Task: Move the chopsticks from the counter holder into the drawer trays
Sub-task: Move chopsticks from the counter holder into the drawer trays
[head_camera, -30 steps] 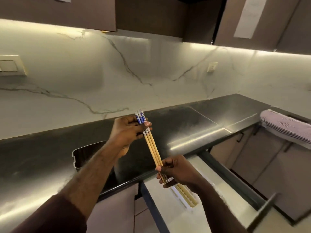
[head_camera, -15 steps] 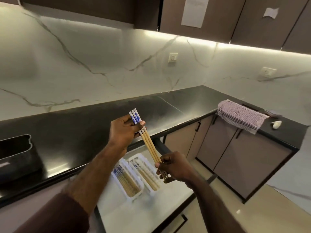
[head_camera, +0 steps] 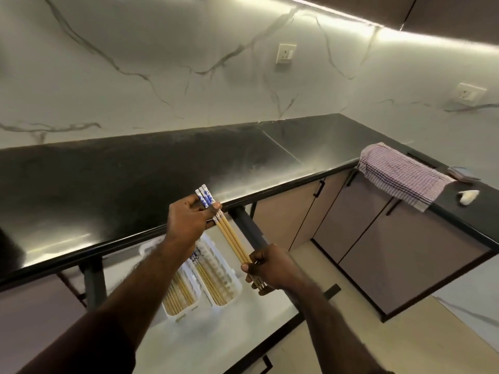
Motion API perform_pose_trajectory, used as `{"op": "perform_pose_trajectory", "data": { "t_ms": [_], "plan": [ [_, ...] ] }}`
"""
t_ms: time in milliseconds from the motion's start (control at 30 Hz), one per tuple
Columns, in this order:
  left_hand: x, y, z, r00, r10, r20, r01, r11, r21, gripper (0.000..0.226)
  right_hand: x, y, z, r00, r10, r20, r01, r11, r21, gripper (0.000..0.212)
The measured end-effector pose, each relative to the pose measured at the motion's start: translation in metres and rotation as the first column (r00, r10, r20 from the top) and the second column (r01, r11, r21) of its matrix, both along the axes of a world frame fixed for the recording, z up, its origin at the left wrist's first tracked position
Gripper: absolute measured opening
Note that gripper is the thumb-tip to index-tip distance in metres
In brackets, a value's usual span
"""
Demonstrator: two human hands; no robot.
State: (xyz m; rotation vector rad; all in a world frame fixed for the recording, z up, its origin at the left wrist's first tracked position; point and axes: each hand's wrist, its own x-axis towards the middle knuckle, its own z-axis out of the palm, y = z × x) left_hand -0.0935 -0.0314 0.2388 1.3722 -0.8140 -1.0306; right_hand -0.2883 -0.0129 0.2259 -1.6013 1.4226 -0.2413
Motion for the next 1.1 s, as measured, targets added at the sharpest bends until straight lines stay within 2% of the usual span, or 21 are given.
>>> {"op": "perform_pose_trajectory", "data": {
  "t_ms": [133,233,333,533,700,800,933,1100],
  "plan": [
    [0.004,-0.028,-0.046,0.996,-0.087,0.026,0.082,0.986,0.146,0.009,0.001,-0.029,-0.030,0.995,0.010,-0.094,0.001,0.994,0.109,0.027],
    [0.009,-0.043,-0.085,0.984,-0.172,0.040,0.154,0.945,0.289,0.016,0.001,-0.050,-0.053,0.985,0.047,-0.169,-0.019,0.986,0.163,0.026],
    [0.013,-0.054,-0.117,0.980,-0.188,0.065,0.150,0.912,0.381,0.023,0.005,-0.069,-0.077,0.968,0.079,-0.238,-0.030,0.979,0.201,0.023],
    [0.011,-0.063,-0.158,0.947,-0.243,0.210,0.128,0.885,0.447,0.014,0.008,-0.098,-0.122,0.938,0.127,-0.321,-0.030,0.957,0.289,0.024],
    [0.007,-0.072,-0.175,0.951,-0.199,0.235,0.069,0.882,0.466,0.014,0.023,-0.116,-0.151,0.931,0.135,-0.338,-0.010,0.937,0.348,0.025],
    [0.005,-0.080,-0.188,0.937,-0.239,0.254,0.076,0.851,0.520,0.017,0.037,-0.124,-0.169,0.935,0.105,-0.340,0.033,0.926,0.376,0.025],
    [0.003,-0.087,-0.208,0.907,-0.290,0.306,0.074,0.824,0.562,0.018,0.054,-0.128,-0.191,0.937,0.051,-0.345,0.087,0.924,0.373,0.026],
    [0.002,-0.094,-0.226,0.840,-0.391,0.377,0.088,0.784,0.615,0.022,0.067,-0.127,-0.215,0.934,0.061,-0.351,0.064,0.940,0.334,0.031]
  ]
}}
